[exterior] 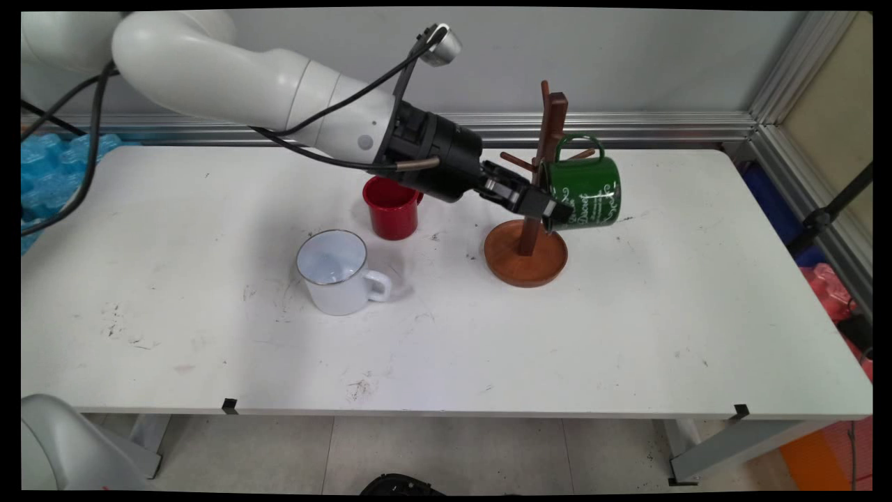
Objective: Place the picked object on the table
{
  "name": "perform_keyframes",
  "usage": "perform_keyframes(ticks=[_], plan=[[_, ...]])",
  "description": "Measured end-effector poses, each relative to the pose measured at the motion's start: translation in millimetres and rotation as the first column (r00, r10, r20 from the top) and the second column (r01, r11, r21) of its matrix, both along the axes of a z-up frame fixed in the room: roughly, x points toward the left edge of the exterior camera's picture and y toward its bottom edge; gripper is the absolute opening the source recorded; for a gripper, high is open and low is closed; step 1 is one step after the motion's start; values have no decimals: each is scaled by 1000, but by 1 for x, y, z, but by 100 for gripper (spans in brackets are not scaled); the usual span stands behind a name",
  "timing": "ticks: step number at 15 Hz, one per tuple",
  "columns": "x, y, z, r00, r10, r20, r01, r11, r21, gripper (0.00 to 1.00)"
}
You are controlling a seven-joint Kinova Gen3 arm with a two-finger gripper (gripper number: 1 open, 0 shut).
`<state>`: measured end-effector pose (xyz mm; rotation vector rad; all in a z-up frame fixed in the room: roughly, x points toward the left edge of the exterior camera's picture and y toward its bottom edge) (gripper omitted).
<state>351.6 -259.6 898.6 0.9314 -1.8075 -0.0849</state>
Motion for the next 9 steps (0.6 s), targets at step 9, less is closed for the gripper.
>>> perform_keyframes(ticks=[9], plan=[[-5,31,35,983,-36,182,37,999,-1,0]])
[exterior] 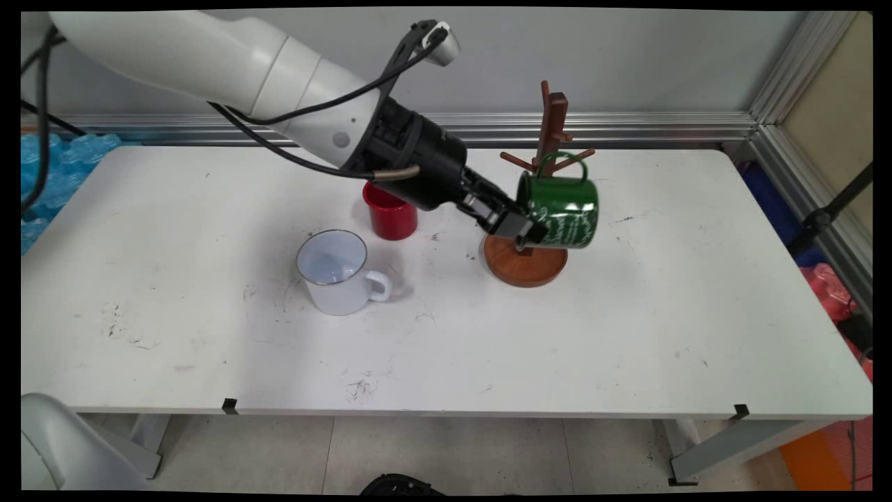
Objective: Place the picked object on the table
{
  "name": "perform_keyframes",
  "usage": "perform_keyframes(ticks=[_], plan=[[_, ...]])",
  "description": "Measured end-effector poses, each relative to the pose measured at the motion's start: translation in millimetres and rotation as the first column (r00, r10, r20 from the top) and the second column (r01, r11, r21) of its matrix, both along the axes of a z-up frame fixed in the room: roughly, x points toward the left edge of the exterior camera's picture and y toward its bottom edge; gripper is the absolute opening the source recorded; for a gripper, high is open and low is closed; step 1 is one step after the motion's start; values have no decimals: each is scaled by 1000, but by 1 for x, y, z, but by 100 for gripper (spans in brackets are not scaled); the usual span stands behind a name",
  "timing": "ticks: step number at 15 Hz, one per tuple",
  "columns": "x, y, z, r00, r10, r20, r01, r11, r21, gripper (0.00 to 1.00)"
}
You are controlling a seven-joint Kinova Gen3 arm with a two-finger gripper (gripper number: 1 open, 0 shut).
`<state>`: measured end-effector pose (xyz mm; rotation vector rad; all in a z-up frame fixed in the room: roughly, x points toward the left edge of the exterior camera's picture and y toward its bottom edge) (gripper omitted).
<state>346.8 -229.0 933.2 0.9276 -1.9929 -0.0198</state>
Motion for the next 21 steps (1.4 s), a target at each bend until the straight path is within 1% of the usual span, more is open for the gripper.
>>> perform_keyframes(ticks=[2,4,7,10,13,14,15,18,19,21], plan=[[-1,6,7,998,-2,61,2,1000,9,0],[-3,10,12,993,-7,118,5,1000,19,0],[-8,14,19,980,-18,200,10,999,41,0],[-14,15,23,960,-36,276,16,997,72,0],[-18,16,23,933,-63,355,27,994,108,0],[-18,16,23,926,-70,371,29,993,114,0],[-19,16,23,914,-80,397,33,992,124,0],[-21,16,22,867,-111,485,42,988,150,0],[-21,16,21,857,-118,502,44,987,156,0],[-24,19,20,821,-142,553,53,983,174,0]])
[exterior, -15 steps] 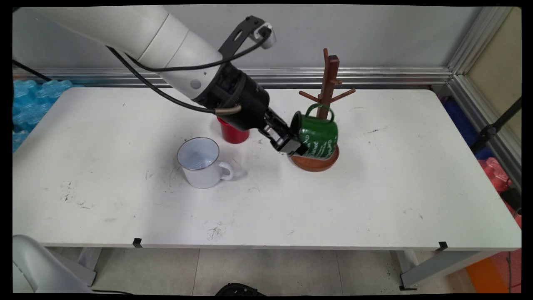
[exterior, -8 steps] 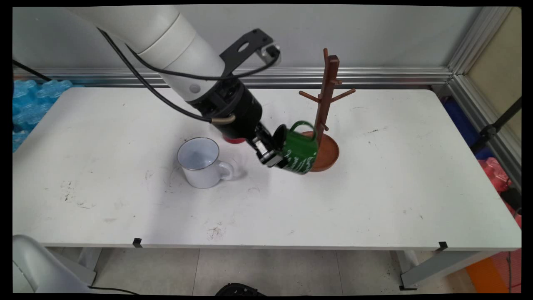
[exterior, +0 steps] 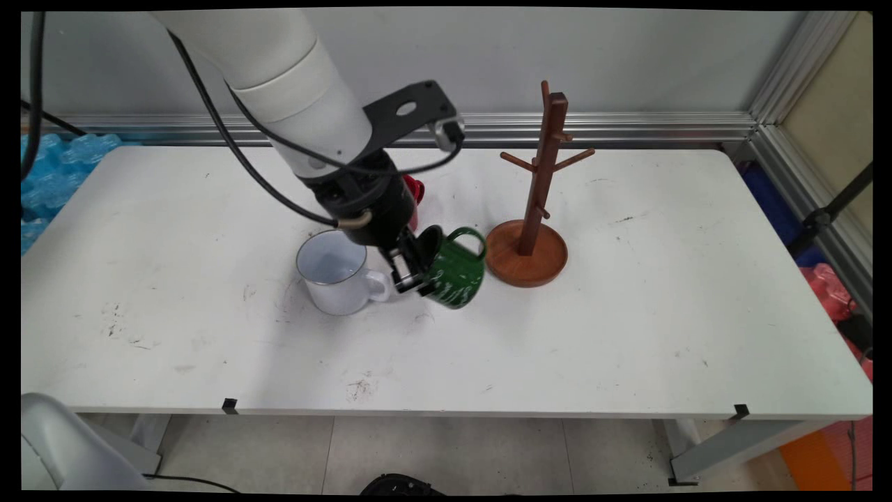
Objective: Place the picked object on the table
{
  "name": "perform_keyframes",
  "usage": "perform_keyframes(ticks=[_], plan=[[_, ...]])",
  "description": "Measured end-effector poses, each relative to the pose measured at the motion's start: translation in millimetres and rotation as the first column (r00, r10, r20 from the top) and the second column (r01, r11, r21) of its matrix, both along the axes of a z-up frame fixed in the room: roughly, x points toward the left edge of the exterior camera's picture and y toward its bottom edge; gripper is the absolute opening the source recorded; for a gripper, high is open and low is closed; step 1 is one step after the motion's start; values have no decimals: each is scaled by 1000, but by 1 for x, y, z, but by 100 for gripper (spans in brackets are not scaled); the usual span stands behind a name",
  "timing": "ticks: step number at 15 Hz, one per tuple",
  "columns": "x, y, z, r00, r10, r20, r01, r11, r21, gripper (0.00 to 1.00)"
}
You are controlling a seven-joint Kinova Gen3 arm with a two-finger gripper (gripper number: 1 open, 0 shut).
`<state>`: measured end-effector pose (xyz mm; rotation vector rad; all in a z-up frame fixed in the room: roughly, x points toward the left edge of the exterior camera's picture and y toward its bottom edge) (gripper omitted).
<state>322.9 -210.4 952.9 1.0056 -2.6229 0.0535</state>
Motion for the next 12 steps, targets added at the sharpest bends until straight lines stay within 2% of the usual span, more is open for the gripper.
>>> perform_keyframes(ticks=[4,8,12], plan=[[-7,6,-7,992,-34,118,30,999,31,0],[-13,12,-18,975,-59,213,46,997,66,0],[-19,16,-34,955,-94,280,71,993,92,0]])
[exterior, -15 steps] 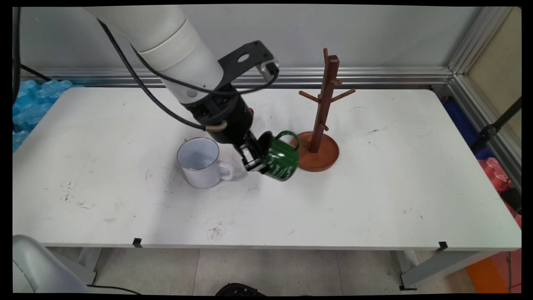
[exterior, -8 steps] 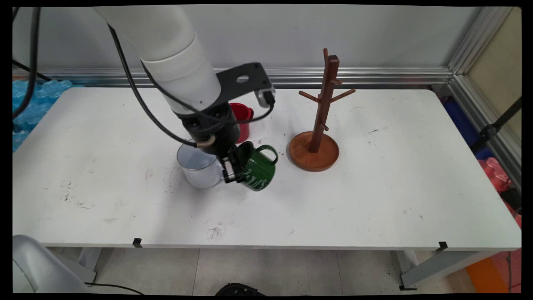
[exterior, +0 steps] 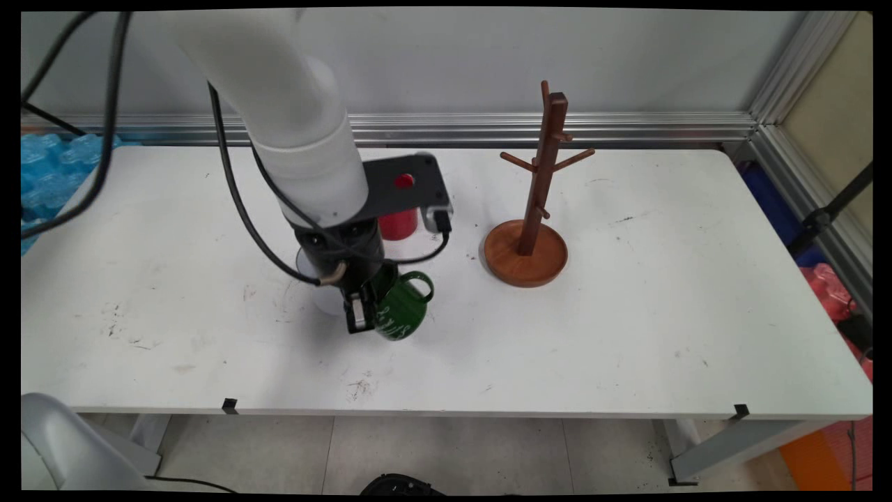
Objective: Place the picked object on the table
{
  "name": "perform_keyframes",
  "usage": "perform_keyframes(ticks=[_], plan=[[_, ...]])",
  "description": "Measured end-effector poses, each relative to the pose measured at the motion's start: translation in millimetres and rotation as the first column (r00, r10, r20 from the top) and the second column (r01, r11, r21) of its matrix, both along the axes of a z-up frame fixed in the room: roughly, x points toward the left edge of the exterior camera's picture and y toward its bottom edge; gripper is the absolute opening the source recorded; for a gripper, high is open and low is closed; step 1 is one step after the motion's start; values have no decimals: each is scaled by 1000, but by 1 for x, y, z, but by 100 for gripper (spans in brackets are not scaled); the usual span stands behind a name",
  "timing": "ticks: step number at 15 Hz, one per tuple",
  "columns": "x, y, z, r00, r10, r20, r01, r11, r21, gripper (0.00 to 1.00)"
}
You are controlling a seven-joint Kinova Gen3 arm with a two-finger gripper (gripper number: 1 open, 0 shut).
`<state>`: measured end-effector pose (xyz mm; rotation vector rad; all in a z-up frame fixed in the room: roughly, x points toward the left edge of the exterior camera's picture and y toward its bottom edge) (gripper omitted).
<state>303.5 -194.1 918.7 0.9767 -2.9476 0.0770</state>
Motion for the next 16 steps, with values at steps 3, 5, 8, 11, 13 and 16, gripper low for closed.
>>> perform_keyframes(ticks=[3,5,8,11,13,16], plan=[[-2,1,-13,999,-15,50,14,1000,9,0],[-2,2,-23,996,-20,82,19,1000,16,0],[-4,5,-36,993,-28,118,26,999,25,0],[-5,8,-46,988,-33,149,29,999,26,0],[-6,8,-53,986,-33,163,29,999,23,0],[-8,9,-61,985,-34,170,31,999,19,100]])
